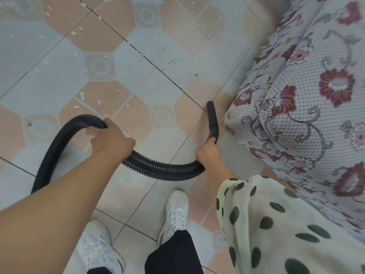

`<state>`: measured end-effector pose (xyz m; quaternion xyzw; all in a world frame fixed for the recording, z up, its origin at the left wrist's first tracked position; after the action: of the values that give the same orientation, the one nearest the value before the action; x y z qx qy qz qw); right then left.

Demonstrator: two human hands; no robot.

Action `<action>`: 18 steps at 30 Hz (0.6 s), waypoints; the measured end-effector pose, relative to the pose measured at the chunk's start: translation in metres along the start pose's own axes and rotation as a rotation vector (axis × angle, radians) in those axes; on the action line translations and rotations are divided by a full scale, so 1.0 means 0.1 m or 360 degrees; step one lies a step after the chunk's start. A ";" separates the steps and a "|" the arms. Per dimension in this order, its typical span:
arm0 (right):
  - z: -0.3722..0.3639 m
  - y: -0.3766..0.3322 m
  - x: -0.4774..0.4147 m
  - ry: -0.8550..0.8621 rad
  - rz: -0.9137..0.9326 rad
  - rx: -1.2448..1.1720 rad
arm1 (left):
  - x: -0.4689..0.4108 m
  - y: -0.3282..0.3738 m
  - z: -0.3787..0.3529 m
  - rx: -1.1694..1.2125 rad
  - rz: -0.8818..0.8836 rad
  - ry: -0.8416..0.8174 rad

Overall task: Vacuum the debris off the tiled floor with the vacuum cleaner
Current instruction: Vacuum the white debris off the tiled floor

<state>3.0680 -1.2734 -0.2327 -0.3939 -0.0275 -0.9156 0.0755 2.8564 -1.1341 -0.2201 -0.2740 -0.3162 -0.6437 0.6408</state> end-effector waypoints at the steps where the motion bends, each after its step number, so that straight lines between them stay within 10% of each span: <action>1: -0.02 -0.02 0.01 -0.0018 0.0033 0.0080 | -0.02 -0.03 -0.02 -0.0004 0.0003 0.0000; 18: -0.09 -0.21 0.16 -0.0211 0.0644 0.0662 | 0.30 -0.72 0.23 -0.0503 -0.0692 -0.0193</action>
<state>3.0476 -1.2559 -0.2271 -0.4265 -0.1404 -0.8290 0.3335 2.7822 -1.1384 -0.1864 -0.3342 -0.3009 -0.7900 0.4168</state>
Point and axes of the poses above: each hand's wrist, its own x-axis away from the middle knuckle, its own z-axis out of the back of the hand, y = z × x, the point moved 1 cm from there along -x, towards the middle knuckle, and after that the axes turned 6 degrees about -x, right-handed, at the moved point
